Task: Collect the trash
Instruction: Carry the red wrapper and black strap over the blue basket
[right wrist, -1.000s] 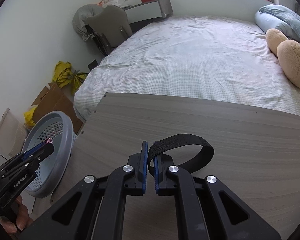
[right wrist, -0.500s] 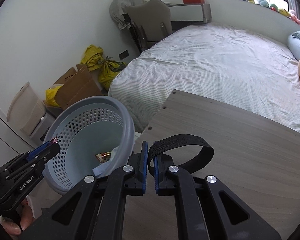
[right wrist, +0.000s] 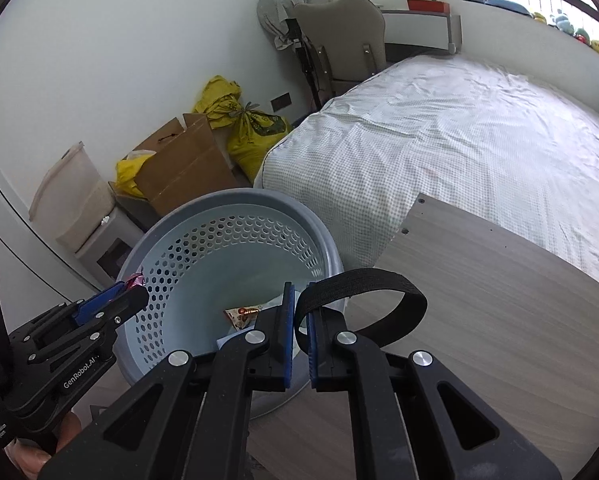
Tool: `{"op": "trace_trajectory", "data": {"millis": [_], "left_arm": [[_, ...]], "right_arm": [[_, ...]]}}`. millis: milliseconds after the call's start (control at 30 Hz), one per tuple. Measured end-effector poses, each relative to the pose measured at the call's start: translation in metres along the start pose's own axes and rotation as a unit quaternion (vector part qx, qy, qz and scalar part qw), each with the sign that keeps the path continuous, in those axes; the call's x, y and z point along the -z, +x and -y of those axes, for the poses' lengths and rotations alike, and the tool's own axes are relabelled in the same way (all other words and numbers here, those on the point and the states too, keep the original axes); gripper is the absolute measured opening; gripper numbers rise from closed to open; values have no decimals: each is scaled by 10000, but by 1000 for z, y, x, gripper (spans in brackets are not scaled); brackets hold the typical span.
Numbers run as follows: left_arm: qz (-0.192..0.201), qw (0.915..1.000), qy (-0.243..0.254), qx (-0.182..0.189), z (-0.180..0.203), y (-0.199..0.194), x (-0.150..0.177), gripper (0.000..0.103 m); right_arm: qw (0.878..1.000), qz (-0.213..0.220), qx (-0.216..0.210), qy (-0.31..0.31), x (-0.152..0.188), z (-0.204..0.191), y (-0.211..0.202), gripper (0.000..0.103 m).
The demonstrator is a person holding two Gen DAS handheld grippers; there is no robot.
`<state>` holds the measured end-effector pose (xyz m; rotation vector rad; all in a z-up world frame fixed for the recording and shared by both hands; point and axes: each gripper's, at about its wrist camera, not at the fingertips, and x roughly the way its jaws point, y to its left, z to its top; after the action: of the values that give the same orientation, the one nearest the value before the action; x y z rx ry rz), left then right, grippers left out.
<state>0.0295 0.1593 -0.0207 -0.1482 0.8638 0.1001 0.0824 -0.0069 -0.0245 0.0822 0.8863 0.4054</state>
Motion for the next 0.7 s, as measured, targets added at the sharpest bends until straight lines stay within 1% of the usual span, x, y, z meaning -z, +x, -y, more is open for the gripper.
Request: {"op": "trace_trajectory", "data": {"millis": [700], "left_arm": [[-59, 10000, -12, -61, -7, 15, -9, 24]], "right_arm": [[9996, -54, -198, -183, -14, -18, 20, 7]]}}
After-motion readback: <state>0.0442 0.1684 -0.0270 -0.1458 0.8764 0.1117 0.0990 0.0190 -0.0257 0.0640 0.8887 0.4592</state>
